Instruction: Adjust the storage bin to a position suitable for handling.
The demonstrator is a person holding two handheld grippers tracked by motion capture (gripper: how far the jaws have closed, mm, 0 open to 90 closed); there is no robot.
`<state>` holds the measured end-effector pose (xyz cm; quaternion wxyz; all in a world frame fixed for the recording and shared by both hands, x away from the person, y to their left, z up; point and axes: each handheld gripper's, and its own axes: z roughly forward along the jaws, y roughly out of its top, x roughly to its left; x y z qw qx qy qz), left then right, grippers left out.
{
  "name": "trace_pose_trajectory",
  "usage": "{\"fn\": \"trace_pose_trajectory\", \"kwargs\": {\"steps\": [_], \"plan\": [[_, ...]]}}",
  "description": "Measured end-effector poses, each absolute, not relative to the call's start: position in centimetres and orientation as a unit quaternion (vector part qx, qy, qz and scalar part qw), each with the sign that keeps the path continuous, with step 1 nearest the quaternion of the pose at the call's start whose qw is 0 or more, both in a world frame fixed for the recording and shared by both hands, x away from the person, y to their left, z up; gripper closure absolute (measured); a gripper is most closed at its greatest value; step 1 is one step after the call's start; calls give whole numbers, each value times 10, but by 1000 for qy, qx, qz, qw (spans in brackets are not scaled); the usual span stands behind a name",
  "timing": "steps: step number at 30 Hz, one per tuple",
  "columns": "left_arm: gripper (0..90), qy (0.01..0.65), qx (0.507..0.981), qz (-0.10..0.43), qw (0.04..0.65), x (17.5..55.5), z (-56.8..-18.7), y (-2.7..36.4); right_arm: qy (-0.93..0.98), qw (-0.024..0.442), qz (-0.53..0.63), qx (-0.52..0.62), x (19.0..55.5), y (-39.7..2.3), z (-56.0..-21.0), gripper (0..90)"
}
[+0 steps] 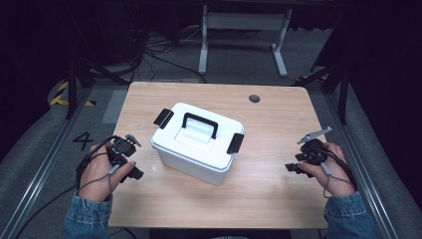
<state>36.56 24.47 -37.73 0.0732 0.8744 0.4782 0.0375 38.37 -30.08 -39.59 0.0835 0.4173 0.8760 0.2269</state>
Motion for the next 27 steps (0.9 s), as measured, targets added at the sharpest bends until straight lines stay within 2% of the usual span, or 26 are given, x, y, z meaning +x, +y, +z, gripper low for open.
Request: {"fn": "trace_pose_trajectory", "kwargs": {"steps": [3,12,18,21,27], "plan": [[241,481,873,30,77,366,-377,246,880,75,253,396,384,-297,-396,493],[219,479,874,1,86,366,-375,249,883,79,285,365,387,-283,-386,450],[212,477,874,6,88,368,-375,248,884,81,288,358,390,-271,-375,453],[204,475,875,15,90,368,-375,248,884,76,292,358,392,-258,-361,495],[203,474,875,22,98,368,-371,251,887,68,315,332,395,-236,-334,519]]}}
